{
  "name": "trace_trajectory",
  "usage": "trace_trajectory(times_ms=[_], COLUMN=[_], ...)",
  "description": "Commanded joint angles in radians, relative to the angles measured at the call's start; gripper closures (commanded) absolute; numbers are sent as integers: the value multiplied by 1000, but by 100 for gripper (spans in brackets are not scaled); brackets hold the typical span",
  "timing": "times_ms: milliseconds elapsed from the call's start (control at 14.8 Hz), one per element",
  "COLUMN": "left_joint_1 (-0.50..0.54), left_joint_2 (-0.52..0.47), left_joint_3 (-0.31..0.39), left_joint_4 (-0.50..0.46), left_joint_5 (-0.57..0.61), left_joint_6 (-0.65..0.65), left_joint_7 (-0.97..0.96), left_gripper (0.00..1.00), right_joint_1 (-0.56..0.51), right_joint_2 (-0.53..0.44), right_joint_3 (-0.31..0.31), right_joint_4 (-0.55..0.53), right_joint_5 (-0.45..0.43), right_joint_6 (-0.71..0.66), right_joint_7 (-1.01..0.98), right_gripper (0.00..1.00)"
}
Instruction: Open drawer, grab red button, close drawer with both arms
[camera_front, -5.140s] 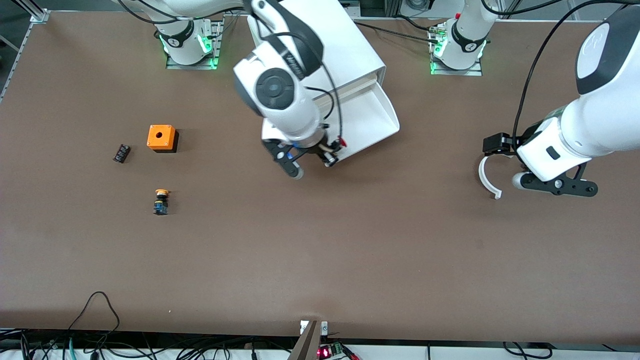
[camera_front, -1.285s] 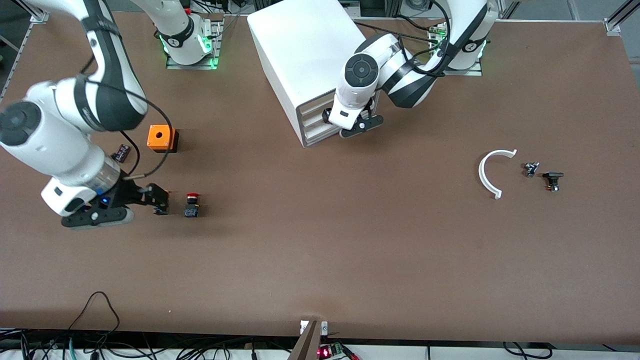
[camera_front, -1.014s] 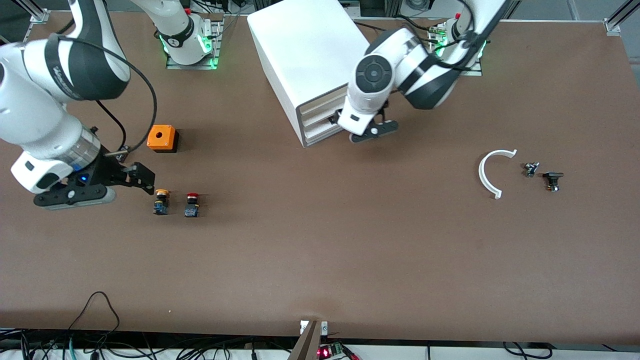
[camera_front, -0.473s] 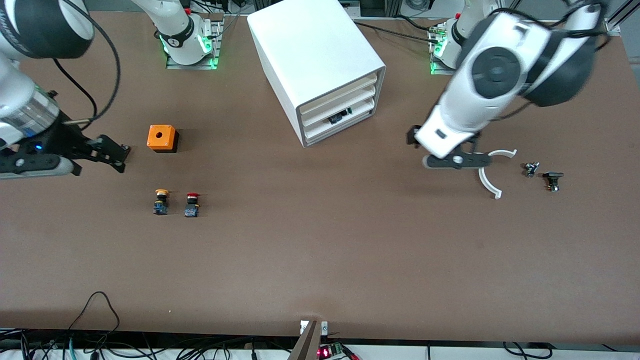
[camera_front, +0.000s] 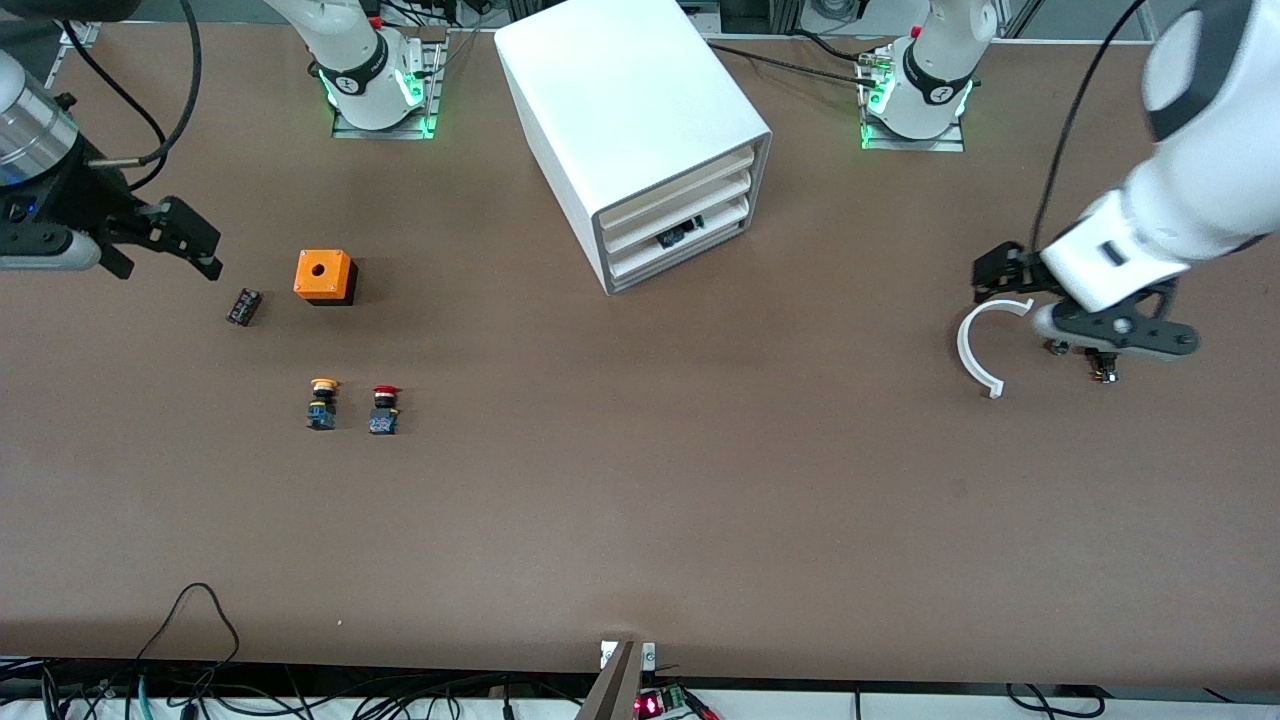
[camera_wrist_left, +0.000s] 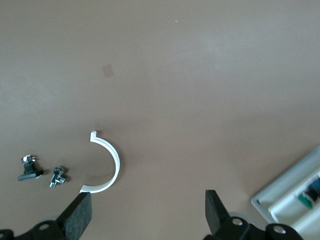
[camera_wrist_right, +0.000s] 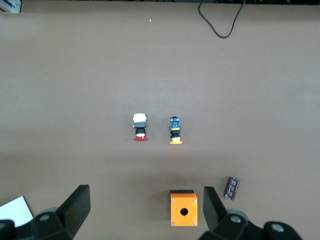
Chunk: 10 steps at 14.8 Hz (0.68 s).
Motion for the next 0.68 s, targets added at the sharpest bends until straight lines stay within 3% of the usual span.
trace_trajectory(times_ms=[0, 68, 271, 609], left_joint_1=[-142, -176, -202, -208], left_joint_2=[-132, -153, -219, -233], left_joint_3=[233, 271, 296, 286], left_joint_4=[-143, -165, -223, -237], left_joint_5=[-91, -87, 14, 22], left_joint_6=[9, 42, 156, 104], left_joint_7=[129, 131, 137, 80], left_gripper=[0, 0, 0, 0], right_joint_1=[-24, -24, -24, -25], right_joint_2=[-101, -104, -99, -93], right_joint_3=[24, 24, 24, 22], right_joint_4=[-117, -122, -117, -111], right_joint_5=[-8, -5, 2, 4], right_joint_6=[4, -9, -62, -59], right_joint_7=[40, 38, 29, 26], right_gripper=[0, 0, 0, 0])
